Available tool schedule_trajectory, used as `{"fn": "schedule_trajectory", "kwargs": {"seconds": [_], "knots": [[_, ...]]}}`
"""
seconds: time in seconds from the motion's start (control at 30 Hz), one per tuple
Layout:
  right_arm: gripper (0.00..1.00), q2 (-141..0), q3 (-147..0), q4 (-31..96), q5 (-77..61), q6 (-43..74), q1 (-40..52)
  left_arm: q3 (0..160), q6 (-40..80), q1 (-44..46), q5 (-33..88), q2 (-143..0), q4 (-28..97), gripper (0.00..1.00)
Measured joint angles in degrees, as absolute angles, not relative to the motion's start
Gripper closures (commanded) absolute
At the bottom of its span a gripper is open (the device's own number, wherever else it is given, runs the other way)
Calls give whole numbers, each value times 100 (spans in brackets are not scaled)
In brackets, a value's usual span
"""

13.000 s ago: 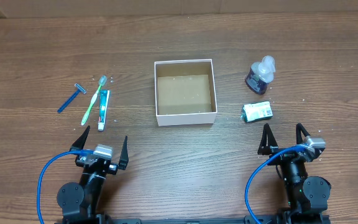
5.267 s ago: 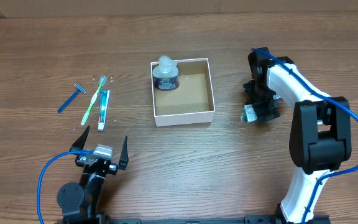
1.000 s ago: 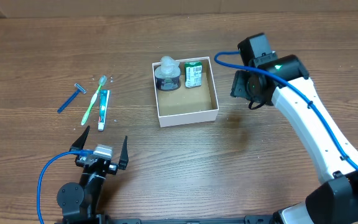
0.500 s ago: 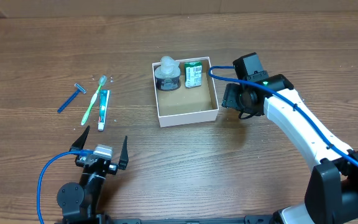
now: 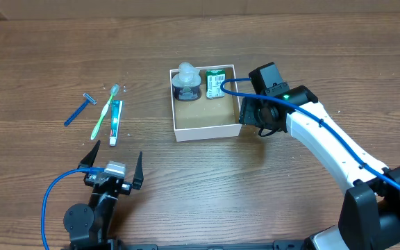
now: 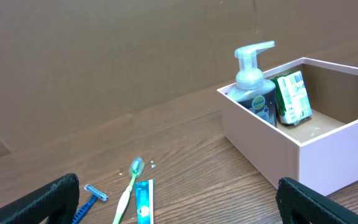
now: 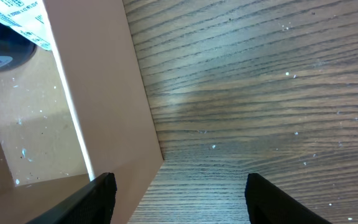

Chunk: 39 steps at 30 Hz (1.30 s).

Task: Pack container
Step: 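Withdraw the right gripper from the box to the right side, then reach the left gripper to the teal toothpaste tube and grasp it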

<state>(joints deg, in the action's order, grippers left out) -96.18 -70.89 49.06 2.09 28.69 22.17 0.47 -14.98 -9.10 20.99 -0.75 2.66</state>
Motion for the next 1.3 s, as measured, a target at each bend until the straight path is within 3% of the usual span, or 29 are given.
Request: {"fn": "schedule_trajectory", "kwargs": {"seconds": [0.3, 0.33, 0.43, 0.53, 0.73, 1.13, 1.3], "knots": [[30, -9618, -7089, 4919, -71, 2871, 2217, 47, -1498, -910, 2099, -75, 266, 0], [23, -9618, -7089, 4925, -71, 2871, 2215, 47, -1496, -910, 2099, -75, 266, 0], [14, -9618, -7087, 4939, 123, 2849, 2130, 47, -1496, -910, 2099, -75, 266, 0], [0, -9618, -7089, 4838, 285, 2847, 1437, 47, -1496, -910, 2099, -75, 266, 0], [0, -9618, -7098, 4692, 384, 2849, 36, 47, -1496, -910, 2099, -75, 266, 0], [0, -9618, -7098, 4694, 384, 2849, -318, 148, -1039, -910, 2727, -106, 301, 0], [0, -9618, -7113, 4676, 386, 2849, -318, 2589, -694, -913, 2609, -2082, 1531, 0]]}}
